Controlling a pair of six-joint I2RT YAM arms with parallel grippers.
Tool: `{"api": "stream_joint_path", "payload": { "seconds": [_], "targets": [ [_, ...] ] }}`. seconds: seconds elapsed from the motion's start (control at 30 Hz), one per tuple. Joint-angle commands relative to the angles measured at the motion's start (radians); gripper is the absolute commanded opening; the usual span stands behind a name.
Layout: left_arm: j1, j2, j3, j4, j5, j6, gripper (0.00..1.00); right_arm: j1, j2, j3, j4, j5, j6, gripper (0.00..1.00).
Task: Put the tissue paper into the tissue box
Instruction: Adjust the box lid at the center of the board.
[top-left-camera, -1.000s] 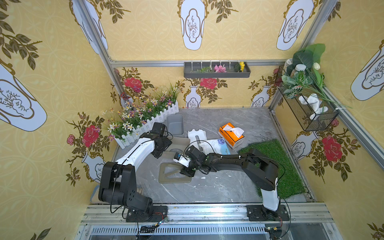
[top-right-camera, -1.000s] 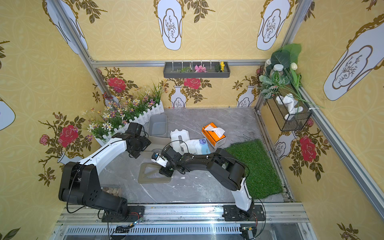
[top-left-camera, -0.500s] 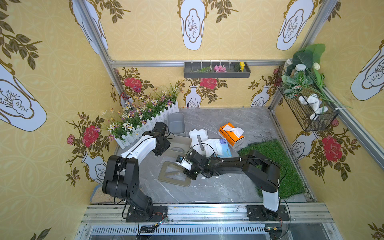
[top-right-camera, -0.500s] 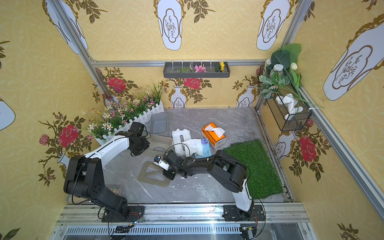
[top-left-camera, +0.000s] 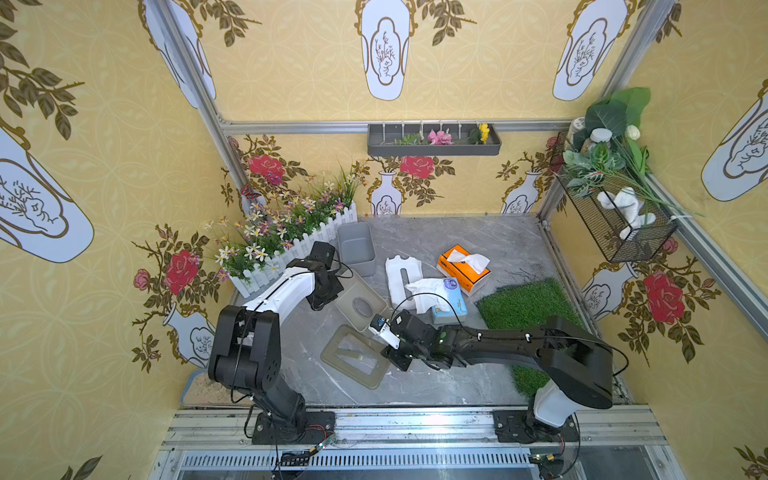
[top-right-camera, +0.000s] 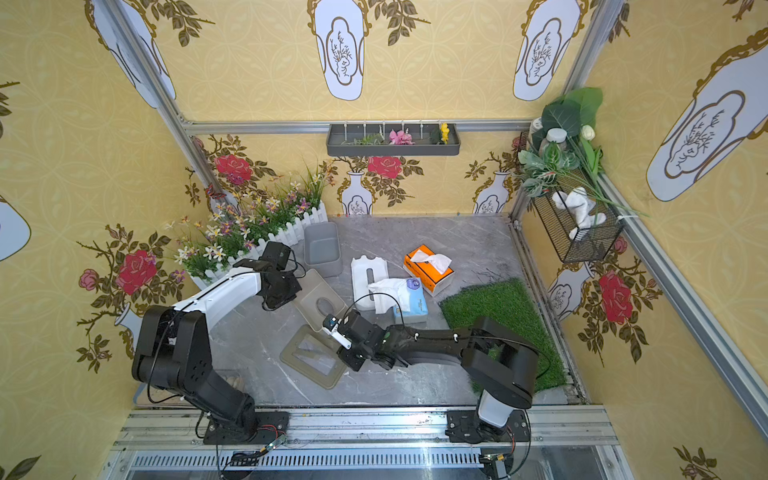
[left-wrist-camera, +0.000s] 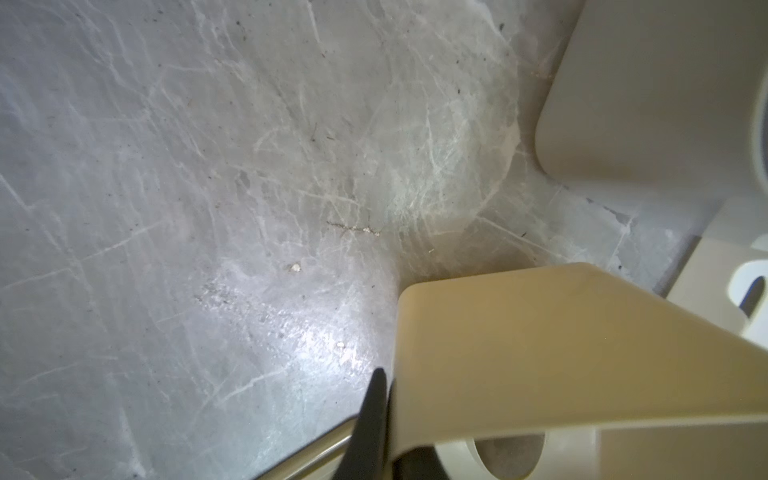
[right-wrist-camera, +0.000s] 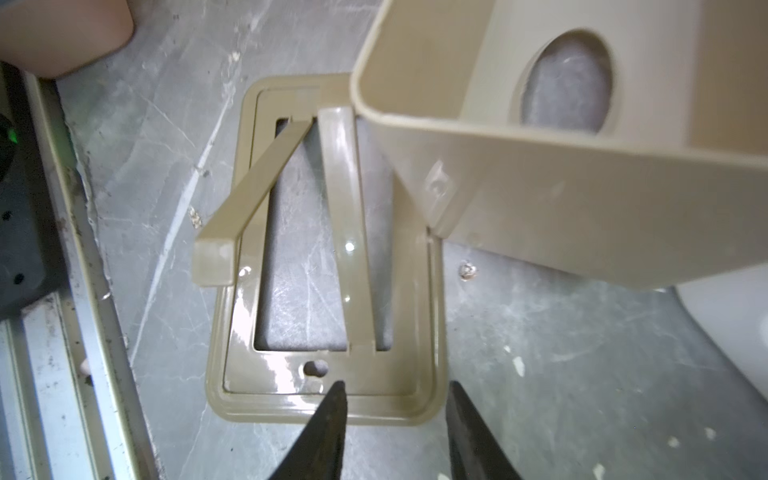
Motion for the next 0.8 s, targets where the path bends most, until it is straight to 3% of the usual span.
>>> {"api": "stream_joint_path", "payload": {
  "seconds": [0.0,0.13,0.33,0.57,0.77],
  "targets": [
    [-0.007,0.005,0.013,-0.035,0.012,0.077,0.09,-0.028,-0.021,0.0,-0.009,0.041,0.031,0.48],
    [-0.036,0.025,0.048,-0.061,-0.006,0.128,0.08,-0.085,-0.003,0.005,-0.04,0.104,0.058,0.5],
    [-0.118,0.114,0.147,-0.151,-0.072,0.216,0.08,-0.208,-0.072,-0.034,0.004,0.087,0.146,0.53],
    [-0.168,0.166,0.192,-0.176,-0.091,0.241,0.07,-0.226,-0.041,-0.006,-0.042,0.079,0.144,0.53],
    [-0.174,0.134,0.17,-0.211,-0.112,0.294,0.06,-0.255,-0.061,-0.034,-0.041,0.12,0.185,0.54]
  ]
}}
